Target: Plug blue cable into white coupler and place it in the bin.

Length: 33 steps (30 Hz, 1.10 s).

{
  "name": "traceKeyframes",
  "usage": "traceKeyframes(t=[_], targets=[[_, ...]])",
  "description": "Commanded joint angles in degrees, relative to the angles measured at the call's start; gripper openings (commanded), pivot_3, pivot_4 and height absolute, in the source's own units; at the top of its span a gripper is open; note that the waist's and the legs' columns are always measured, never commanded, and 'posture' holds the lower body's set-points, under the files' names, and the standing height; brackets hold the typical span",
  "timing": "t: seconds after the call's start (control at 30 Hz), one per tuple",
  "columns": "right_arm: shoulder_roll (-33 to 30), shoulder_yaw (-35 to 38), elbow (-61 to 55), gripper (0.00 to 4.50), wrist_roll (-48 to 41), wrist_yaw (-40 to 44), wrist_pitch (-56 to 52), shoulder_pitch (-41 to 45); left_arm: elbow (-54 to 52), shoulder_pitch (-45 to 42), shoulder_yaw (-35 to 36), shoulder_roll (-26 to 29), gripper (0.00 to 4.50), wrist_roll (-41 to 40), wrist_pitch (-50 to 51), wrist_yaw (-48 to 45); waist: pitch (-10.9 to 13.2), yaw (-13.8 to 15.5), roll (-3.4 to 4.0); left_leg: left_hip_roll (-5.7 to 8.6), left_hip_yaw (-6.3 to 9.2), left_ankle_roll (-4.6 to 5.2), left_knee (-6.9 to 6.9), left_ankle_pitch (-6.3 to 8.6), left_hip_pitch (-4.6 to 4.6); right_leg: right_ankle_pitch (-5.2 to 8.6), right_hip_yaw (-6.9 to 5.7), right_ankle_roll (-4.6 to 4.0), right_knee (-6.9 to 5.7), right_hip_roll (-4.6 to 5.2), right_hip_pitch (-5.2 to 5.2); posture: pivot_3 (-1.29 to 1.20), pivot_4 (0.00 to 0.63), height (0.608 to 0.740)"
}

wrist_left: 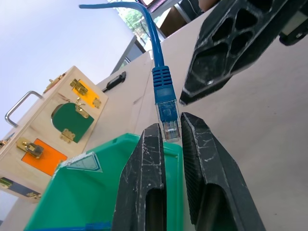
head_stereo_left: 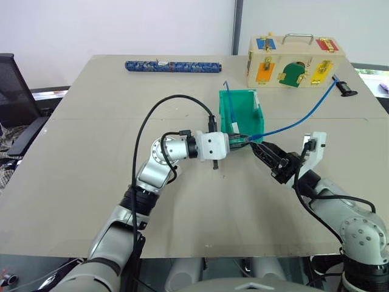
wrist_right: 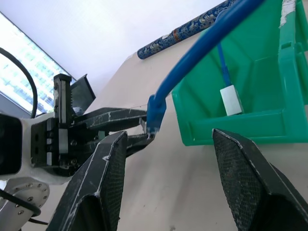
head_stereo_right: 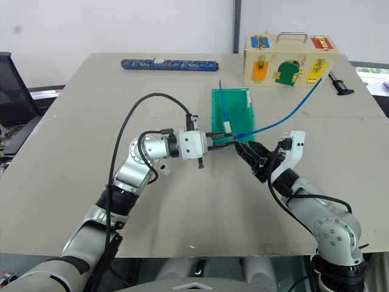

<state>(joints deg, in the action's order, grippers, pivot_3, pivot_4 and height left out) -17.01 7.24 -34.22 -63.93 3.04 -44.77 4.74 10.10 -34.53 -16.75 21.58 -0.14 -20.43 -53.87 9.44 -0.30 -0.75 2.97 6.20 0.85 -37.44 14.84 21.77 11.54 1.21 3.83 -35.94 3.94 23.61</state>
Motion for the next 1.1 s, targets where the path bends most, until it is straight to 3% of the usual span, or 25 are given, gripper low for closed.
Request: traceKeyframes(t=[0.03,0.23,0.37,0.57,0.6,0.67,0.83,0.9,0.97,1.1], targets=[[0.19,-0.16,-0.95,2.69,0.05,0.37,1.31,1.5,-2.17,0.26,0.0,0.15,0.0,-0.37,-0.98,0.21,0.0,-0.32,0.0,0.0,0.01,0.0,0.0,0.0,0.0,0.0,0.01,0.0,0.0,0.0,0.0,0.0,0.15,0.74],[0.73,-0.49,-1.5,2.69,-0.7,0.06,1.26,1.62,-2.62,0.56,-0.26,-0.03,0.0,-0.63,-0.31,0.07,0.0,-0.48,0.0,0.0,0.03,0.0,0.0,0.0,0.0,0.0,0.01,0.0,0.0,0.0,0.01,0.0,0.15,0.74],[0.86,-1.15,-1.51,0.95,-0.21,-0.1,1.22,1.92,-2.5,0.22,-0.41,-0.25,0.0,-0.89,-0.26,-0.17,0.0,-0.48,0.0,-0.01,0.08,0.0,0.0,0.0,0.0,0.0,0.02,0.0,0.0,0.0,0.01,0.0,0.15,0.74],[1.05,-1.44,-1.21,0.95,-0.08,-0.28,1.65,2.3,-2.65,0.18,-0.51,-0.35,0.0,-1.1,-0.11,-0.29,0.0,-0.48,0.0,-0.01,0.08,0.0,0.0,0.0,-0.01,0.0,0.02,0.0,0.0,-0.01,0.01,0.0,0.15,0.74],[1.06,-1.44,-1.21,0.45,-0.13,-0.29,1.66,2.31,-2.72,0.22,-0.49,-0.36,0.0,-1.13,-0.05,-0.3,0.0,-0.48,0.0,0.0,0.09,0.0,0.0,0.0,-0.01,0.0,0.02,0.0,0.0,-0.01,0.01,0.0,0.15,0.74],[1.03,-1.44,-1.27,0.1,-0.51,-0.22,1.53,2.3,-2.91,0.33,-0.45,-0.33,0.0,-1.17,0.1,-0.29,0.0,-0.48,0.0,0.0,0.11,0.0,0.0,0.0,-0.01,0.0,0.02,0.0,0.0,-0.01,0.01,0.0,0.15,0.74],[0.64,-1.35,-1.29,0.1,-1.58,0.29,1.13,2.53,-3.93,1.0,-0.24,-0.09,0.0,-2.39,1.8,-1.01,0.0,-0.49,0.0,0.0,0.12,0.0,0.0,0.0,-0.01,0.0,0.02,0.0,0.0,-0.01,0.0,0.0,0.15,0.74],[0.56,-1.42,-1.24,0.0,-1.89,0.43,1.04,2.75,-5.85,1.98,0.49,0.45,0.97,-5.48,5.48,-2.54,0.0,-0.53,0.01,-0.01,0.12,0.0,0.0,0.0,-0.01,0.0,0.02,0.0,0.0,-0.01,0.01,0.0,0.15,0.74],[0.44,-1.51,-1.19,0.0,-2.15,0.64,0.96,2.96,-9.28,3.22,2.74,1.2,1.78,-10.18,13.43,-2.56,0.0,-0.59,0.01,-0.05,0.13,0.0,0.01,0.0,-0.01,0.0,0.03,0.0,0.0,-0.01,0.01,0.0,0.15,0.74],[0.15,-1.6,-0.76,0.0,-2.18,1.31,0.98,2.96,-17.79,7.68,8.16,5.54,3.82,-19.84,30.63,-2.06,0.01,-1.13,0.03,-0.11,0.16,0.01,0.02,0.0,-0.02,0.0,0.03,0.0,-0.02,-0.04,0.03,0.0,0.15,0.74]])
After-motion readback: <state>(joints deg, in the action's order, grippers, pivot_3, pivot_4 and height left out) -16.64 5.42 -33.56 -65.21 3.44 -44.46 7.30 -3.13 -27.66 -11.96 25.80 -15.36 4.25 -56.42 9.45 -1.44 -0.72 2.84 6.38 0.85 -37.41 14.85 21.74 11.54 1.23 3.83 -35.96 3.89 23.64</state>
